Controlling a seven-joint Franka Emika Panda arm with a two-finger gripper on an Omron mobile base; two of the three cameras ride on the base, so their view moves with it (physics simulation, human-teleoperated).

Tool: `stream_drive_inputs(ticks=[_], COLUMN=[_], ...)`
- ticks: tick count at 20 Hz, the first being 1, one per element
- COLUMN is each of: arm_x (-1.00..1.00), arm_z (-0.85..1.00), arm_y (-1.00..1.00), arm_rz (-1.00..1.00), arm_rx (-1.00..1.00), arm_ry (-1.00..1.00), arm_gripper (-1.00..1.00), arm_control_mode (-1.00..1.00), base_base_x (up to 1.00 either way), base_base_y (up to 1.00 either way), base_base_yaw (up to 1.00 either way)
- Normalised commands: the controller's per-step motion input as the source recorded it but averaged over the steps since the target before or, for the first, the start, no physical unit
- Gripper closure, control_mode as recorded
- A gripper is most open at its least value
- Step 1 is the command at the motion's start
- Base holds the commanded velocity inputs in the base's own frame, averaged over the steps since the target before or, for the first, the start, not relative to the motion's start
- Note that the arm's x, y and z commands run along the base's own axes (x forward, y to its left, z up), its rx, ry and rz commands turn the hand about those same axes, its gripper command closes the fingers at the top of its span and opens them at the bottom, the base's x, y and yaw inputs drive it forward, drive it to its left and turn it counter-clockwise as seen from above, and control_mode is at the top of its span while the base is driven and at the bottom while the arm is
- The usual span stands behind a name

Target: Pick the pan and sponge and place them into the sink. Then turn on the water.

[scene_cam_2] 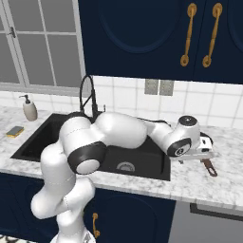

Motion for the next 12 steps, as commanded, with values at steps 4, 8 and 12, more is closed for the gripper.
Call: stream_drive_inputs(ticks=[4, 8, 12], arm_x=[0.25, 0.29, 0.31], arm_z=[-0.02, 0.0, 0.0], arm_y=[-0.44, -0.36, -0.26], arm_rz=[0.07, 0.07, 0.04], arm_rx=[0.03, 0.03, 0.0], arm_ry=[0.0, 0.0, 0.0], arm_gripper=[-1.0, -1.0, -1.0], arm_control_mode=[-1.0, -1.0, -1.0], base_base_x=[0.0, 0.0, 0.0], base_base_y=[0.0, 0.0, 0.0], base_base_yaw=[0.0, 0.0, 0.0])
